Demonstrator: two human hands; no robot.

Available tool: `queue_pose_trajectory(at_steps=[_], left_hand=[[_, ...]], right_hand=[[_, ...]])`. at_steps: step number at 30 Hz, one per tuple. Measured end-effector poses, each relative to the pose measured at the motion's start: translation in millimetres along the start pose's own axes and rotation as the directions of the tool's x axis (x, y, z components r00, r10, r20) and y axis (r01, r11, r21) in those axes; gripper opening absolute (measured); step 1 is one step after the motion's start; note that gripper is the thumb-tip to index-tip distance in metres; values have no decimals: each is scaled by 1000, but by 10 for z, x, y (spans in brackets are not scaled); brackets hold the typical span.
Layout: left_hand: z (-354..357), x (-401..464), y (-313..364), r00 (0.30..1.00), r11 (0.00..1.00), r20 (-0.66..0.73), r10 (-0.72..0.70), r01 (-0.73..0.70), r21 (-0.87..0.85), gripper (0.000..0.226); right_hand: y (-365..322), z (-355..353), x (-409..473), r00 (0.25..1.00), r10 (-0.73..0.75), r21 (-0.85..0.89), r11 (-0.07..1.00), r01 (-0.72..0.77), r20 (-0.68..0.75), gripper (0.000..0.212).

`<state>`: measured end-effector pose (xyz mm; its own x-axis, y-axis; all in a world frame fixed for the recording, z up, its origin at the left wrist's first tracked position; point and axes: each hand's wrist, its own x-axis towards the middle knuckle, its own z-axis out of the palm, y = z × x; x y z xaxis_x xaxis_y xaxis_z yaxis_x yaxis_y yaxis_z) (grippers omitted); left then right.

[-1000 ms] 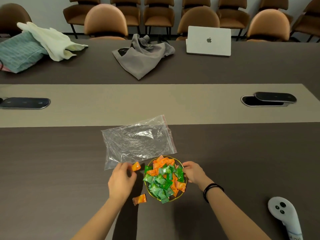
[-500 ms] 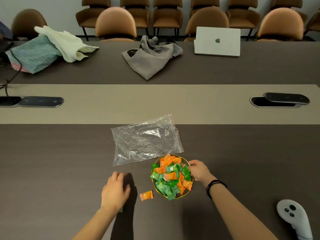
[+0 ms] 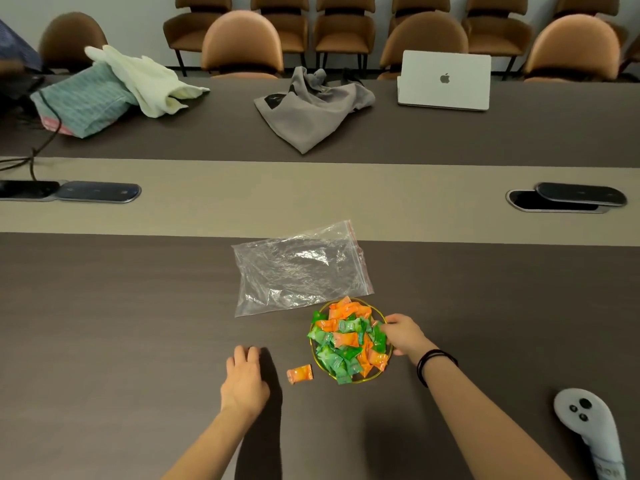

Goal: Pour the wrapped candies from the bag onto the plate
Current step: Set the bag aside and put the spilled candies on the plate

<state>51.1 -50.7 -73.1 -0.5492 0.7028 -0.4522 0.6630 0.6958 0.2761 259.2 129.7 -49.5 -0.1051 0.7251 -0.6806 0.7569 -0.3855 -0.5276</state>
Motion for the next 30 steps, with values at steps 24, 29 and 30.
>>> queue_pose_trajectory(at_steps=[24, 29, 30], left_hand=[[84, -84, 490, 888, 899, -271, 371, -417, -134, 29], [275, -136, 287, 939, 935, 9, 344, -344, 89, 40], [304, -129, 290, 933, 927, -1, 360, -358, 116, 37]], right_hand=[[393, 85, -357, 992, 117, 163, 979, -123, 47, 52], [383, 81, -334, 994, 104, 197, 974, -110, 43, 53], [382, 90, -341, 993, 103, 202, 973, -111, 50, 53]])
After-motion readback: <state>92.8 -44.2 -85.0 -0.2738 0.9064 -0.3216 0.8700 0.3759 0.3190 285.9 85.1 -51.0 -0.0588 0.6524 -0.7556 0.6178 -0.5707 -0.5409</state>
